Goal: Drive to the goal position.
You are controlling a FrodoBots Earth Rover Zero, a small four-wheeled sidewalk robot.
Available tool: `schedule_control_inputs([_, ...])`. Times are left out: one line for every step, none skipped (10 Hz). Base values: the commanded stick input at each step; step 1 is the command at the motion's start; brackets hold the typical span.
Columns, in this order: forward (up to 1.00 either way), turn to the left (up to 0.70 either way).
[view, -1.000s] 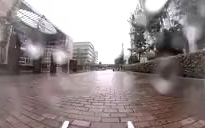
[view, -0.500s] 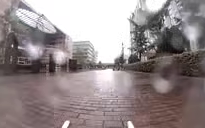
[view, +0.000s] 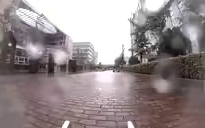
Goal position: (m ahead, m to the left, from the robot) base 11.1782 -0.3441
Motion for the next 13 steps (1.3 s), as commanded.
schedule_control_inputs([0.7, 0.0])
schedule_control_inputs([0.7, 0.0])
schedule_control_inputs([0.7, 0.0])
schedule_control_inputs([0.7, 0.0])
schedule_control_inputs([0.7, 0.0])
schedule_control_inputs([0.7, 0.0])
schedule_control_inputs([0.7, 0.0])
schedule_control_inputs([0.7, 0.0])
schedule_control_inputs([0.7, 0.0])
schedule_control_inputs([0.7, 0.0])
schedule_control_inputs([0.7, 0.0])
schedule_control_inputs([0.7, 0.0])
schedule_control_inputs([0.7, 0.0])
